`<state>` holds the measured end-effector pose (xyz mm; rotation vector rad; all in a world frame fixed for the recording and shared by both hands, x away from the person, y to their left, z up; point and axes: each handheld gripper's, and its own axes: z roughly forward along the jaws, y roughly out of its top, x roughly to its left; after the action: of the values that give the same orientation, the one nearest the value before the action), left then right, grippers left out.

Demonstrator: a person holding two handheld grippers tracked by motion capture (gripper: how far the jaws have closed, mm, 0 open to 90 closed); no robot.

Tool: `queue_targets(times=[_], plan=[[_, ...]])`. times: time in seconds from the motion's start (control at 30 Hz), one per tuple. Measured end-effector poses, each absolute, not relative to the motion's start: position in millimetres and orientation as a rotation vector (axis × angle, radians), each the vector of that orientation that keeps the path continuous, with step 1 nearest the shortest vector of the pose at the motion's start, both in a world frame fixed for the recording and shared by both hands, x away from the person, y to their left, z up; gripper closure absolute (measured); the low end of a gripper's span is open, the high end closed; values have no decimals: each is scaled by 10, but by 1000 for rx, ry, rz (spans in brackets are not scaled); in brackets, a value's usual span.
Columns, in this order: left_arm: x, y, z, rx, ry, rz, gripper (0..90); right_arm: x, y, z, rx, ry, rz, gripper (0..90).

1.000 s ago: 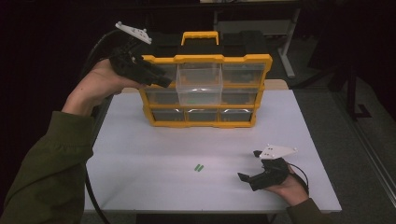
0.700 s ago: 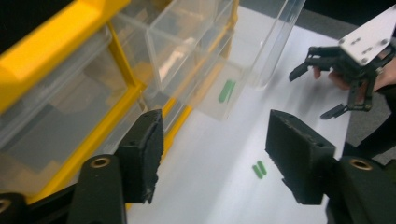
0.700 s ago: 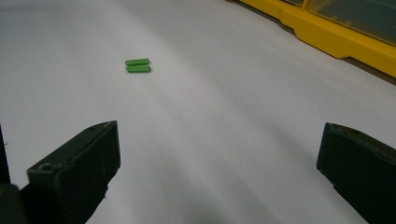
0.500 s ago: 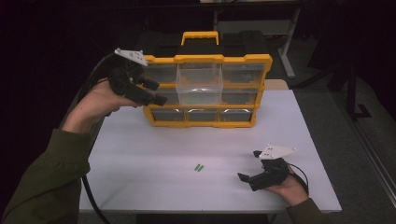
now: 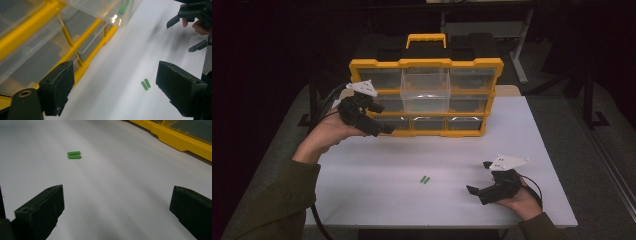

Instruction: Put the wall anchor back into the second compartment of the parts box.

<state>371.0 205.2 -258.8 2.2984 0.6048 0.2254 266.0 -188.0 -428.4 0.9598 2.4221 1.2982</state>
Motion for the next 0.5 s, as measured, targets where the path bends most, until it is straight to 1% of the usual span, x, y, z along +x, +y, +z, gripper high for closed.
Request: queue_targets(times=[0.33,0.5], plan=[[3615,1958,-2911,2295,619,255,88,2661,-1883,-4284,955,2424,1295,0],[3567,1893,-3089,2304,606,260,77,2660,-1882,-4284,955,2424,1294,0]])
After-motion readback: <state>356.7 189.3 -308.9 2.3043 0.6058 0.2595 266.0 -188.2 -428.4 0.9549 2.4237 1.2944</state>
